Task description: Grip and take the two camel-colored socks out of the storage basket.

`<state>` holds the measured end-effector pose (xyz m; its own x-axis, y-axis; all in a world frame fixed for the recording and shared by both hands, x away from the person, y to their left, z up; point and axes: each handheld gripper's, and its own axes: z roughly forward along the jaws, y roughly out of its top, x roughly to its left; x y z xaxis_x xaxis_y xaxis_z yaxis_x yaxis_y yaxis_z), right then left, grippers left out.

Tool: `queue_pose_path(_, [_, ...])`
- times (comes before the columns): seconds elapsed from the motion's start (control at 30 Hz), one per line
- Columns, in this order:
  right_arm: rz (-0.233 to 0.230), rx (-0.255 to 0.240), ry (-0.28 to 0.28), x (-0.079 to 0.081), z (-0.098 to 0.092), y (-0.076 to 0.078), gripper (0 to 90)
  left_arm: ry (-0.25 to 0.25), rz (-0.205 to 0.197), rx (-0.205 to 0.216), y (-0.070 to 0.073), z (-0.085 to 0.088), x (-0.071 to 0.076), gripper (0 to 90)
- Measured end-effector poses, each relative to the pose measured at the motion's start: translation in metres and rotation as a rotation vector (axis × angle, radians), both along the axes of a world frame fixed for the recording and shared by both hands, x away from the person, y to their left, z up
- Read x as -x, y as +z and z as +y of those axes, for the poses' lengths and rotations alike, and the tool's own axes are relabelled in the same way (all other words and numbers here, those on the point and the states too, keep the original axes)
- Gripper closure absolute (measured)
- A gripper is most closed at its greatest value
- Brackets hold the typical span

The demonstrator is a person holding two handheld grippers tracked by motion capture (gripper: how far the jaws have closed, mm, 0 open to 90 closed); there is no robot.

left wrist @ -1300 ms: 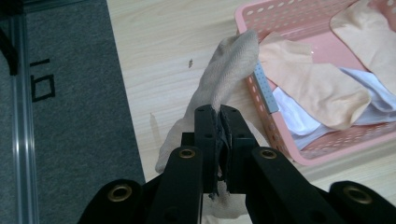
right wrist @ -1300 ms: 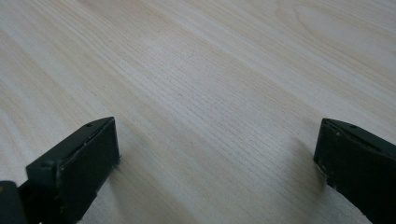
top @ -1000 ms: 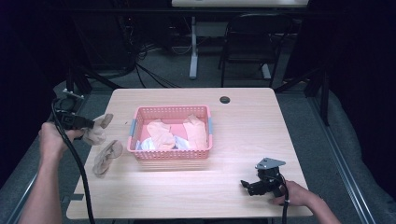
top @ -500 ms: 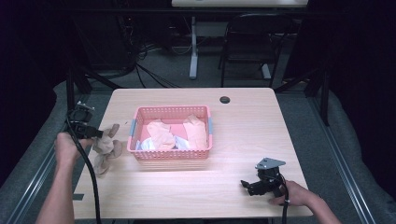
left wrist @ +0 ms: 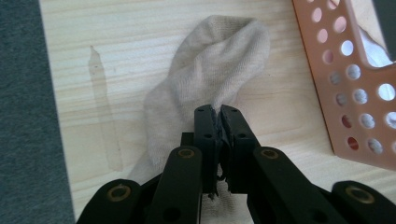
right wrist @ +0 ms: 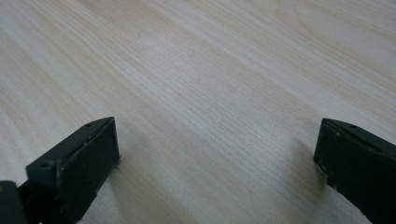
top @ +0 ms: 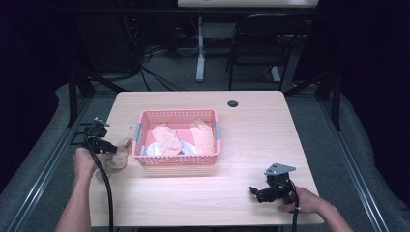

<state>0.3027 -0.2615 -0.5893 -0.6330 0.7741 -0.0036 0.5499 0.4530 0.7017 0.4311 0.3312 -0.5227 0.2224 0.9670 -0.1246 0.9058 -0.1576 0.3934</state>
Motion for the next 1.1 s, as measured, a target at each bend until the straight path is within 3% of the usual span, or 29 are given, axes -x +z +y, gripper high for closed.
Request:
queue_pose_path(0.17, [0.000,0.001,0.000,0.000,0.000,0.000,0.0,0.009,-0.014,0.011,-0.004,0.000,0.001,81.9])
queue_pose_path(0.23, [0.001,0.001,0.000,0.000,0.000,0.000,0.0,0.021,-0.023,0.006,0.001,-0.001,0.002,73.2])
queue_pose_path(0.37, [0.001,0.001,0.000,0.000,0.000,0.000,0.0,0.030,-0.060,-0.012,0.018,0.000,0.008,46.7])
queue_pose_path(0.43, [0.001,0.001,0.000,0.000,0.000,0.000,0.0,0.030,-0.074,-0.010,0.024,0.000,0.011,37.0])
queue_pose_path(0.47, [0.001,0.001,0.000,0.000,0.000,0.000,0.0,0.024,-0.096,-0.009,0.035,0.000,0.017,37.0])
queue_pose_path(0.5, [0.001,0.001,0.000,0.000,0.000,0.000,0.0,0.023,-0.109,-0.014,0.039,0.001,0.019,27.8])
queue_pose_path(0.57, [0.000,0.001,0.000,0.000,0.000,0.000,0.0,0.023,-0.115,-0.012,0.043,0.001,0.023,20.6])
queue_pose_path(0.8, [0.000,0.001,0.000,0.000,0.000,0.000,0.0,0.001,-0.162,-0.017,0.057,-0.002,0.049,12.0])
queue_pose_path(1.1, [0.000,0.000,0.000,0.000,0.000,0.000,0.0,-0.016,-0.193,-0.004,0.050,-0.008,0.076,1.9])
